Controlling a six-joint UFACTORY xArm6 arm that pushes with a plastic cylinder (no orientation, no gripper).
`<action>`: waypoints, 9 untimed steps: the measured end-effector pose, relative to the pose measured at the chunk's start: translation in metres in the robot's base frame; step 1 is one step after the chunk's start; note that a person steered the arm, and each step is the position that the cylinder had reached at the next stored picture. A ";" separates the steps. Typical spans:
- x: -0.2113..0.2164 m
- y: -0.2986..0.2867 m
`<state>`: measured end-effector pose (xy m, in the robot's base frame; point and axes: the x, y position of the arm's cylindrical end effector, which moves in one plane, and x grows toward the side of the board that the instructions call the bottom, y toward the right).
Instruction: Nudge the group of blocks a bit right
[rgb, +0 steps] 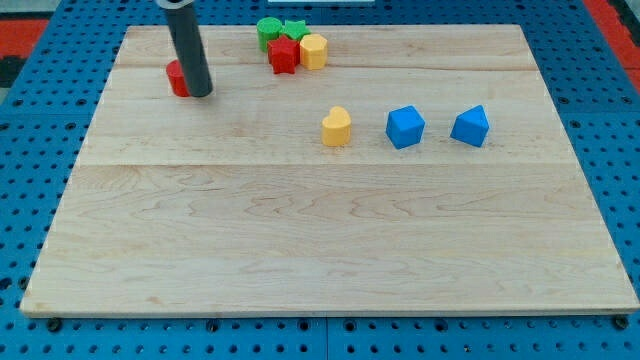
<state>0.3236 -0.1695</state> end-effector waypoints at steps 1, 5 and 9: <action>0.000 -0.029; 0.001 -0.075; -0.132 -0.004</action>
<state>0.1913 -0.1739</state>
